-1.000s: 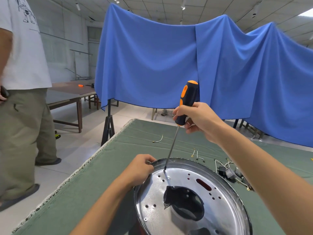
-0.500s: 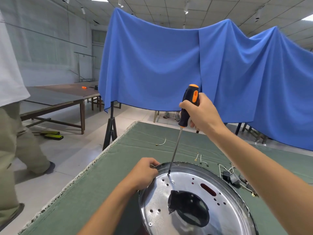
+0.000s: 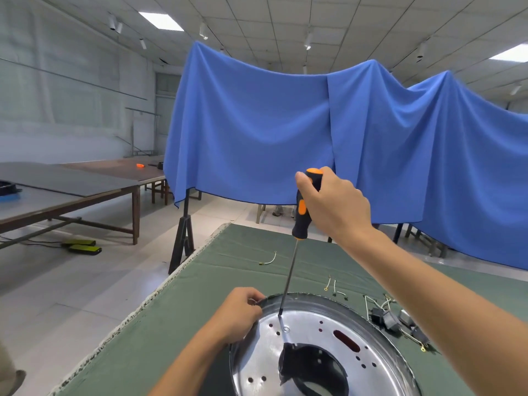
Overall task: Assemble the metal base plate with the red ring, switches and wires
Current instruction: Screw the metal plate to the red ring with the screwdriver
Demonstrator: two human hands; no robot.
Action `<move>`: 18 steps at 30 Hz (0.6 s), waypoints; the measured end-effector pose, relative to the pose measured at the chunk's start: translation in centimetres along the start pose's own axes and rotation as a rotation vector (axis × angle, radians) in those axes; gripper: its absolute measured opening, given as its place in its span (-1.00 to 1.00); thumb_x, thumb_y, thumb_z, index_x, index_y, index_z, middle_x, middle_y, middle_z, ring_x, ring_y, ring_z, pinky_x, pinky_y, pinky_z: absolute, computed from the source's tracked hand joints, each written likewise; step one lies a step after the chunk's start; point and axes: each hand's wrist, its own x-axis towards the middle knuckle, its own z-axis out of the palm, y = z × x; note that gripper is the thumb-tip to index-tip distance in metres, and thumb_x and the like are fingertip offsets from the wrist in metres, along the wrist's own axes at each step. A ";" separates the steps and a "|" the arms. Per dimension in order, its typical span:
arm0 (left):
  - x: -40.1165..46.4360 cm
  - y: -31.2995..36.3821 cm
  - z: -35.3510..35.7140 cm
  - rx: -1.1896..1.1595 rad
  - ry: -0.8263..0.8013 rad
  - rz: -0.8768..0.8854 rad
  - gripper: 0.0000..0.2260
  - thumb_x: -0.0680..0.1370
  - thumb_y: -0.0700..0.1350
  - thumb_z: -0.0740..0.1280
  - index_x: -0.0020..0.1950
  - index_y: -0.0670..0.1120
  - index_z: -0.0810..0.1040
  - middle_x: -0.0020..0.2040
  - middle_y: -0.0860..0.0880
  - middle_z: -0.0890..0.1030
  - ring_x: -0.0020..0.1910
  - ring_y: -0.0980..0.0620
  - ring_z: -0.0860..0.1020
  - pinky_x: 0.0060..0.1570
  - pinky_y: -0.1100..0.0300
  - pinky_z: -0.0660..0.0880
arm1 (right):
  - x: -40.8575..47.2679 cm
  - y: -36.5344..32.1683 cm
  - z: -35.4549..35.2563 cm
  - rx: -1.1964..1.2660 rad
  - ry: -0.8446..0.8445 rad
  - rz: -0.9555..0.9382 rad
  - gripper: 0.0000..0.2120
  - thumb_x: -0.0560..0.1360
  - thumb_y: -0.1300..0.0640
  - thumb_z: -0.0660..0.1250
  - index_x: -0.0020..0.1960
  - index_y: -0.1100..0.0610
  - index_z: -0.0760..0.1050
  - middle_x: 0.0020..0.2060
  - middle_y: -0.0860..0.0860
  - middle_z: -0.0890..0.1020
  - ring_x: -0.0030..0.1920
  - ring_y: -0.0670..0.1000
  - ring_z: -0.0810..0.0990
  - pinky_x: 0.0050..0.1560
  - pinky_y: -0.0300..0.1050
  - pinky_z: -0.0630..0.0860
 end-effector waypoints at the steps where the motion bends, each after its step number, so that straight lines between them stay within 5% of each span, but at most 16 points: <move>1: -0.1 0.1 0.0 0.003 0.003 0.002 -0.75 0.47 -0.38 0.18 -0.15 -0.09 0.56 -0.29 -0.06 0.55 -0.35 0.03 0.43 -0.33 0.26 0.35 | 0.1 -0.1 -0.2 -0.001 0.021 -0.027 -0.72 0.56 -0.16 0.07 0.05 0.03 0.36 -0.34 -0.08 0.47 -0.22 0.15 0.49 -0.28 -0.06 0.27; 4: -0.1 0.1 0.0 -0.006 0.005 0.002 -0.76 0.46 -0.39 0.18 -0.14 -0.11 0.57 -0.29 -0.09 0.54 -0.35 0.01 0.41 -0.32 0.24 0.34 | 0.6 -0.3 -1.0 -0.058 0.024 -0.137 -0.81 0.57 -0.04 0.17 0.11 0.02 0.38 -0.28 -0.05 0.51 -0.22 0.15 0.48 -0.28 -0.07 0.28; 7: 0.0 0.0 0.1 -0.005 0.009 -0.003 -0.76 0.46 -0.39 0.18 -0.13 -0.12 0.57 -0.29 -0.08 0.54 -0.34 0.00 0.42 -0.29 0.23 0.34 | 1.1 -0.7 -2.0 -0.351 -0.019 -0.201 -0.65 0.56 -0.20 0.15 -0.11 0.09 0.43 -0.34 0.01 0.48 -0.25 0.15 0.49 -0.37 -0.12 0.21; 9: 0.0 0.1 0.1 0.000 0.009 0.000 -0.76 0.46 -0.39 0.18 -0.12 -0.11 0.57 -0.28 -0.08 0.55 -0.34 0.01 0.43 -0.29 0.25 0.35 | 1.6 -1.5 -2.8 -0.475 -0.158 -0.200 -0.63 0.56 -0.19 0.13 -0.10 0.12 0.41 -0.34 0.02 0.47 -0.35 0.08 0.45 -0.41 -0.15 0.18; 11: 0.1 0.1 0.1 0.003 0.013 0.004 -0.76 0.46 -0.39 0.18 -0.11 -0.12 0.57 -0.31 -0.04 0.54 -0.37 0.07 0.43 -0.34 0.29 0.36 | 2.3 -2.3 -3.5 -0.379 -0.407 -0.138 -0.79 0.51 -0.02 0.16 -0.04 0.12 0.39 -0.29 0.03 0.56 -0.39 0.03 0.52 -0.39 -0.14 0.36; 13: 0.1 0.0 0.0 -0.003 0.016 0.002 -0.76 0.47 -0.39 0.19 -0.09 -0.13 0.58 -0.31 -0.02 0.55 -0.38 0.10 0.44 -0.36 0.32 0.37 | 2.6 -3.1 -4.2 -0.356 -0.513 -0.118 -0.85 0.48 0.04 0.21 -0.13 0.13 0.41 -0.46 0.00 0.61 -0.52 0.02 0.57 -0.42 -0.18 0.47; 15: 0.0 0.0 0.1 -0.008 0.018 0.001 -0.75 0.46 -0.39 0.19 -0.10 -0.12 0.58 -0.30 -0.03 0.56 -0.38 0.09 0.44 -0.34 0.30 0.37 | 2.6 -3.8 -4.5 -0.502 -0.446 -0.184 -0.68 0.49 -0.07 0.24 -0.31 0.13 0.37 -0.71 -0.04 0.45 -0.60 -0.01 0.47 -0.47 -0.23 0.33; 18: 0.0 0.0 0.0 -0.008 0.021 0.002 -0.74 0.46 -0.39 0.19 -0.13 -0.10 0.58 -0.28 -0.06 0.57 -0.37 0.07 0.45 -0.32 0.27 0.38 | 2.5 -4.6 -5.0 -0.525 -0.516 -0.178 -0.69 0.48 -0.09 0.23 -0.25 0.14 0.42 -0.62 0.00 0.53 -0.49 0.04 0.57 -0.43 -0.22 0.38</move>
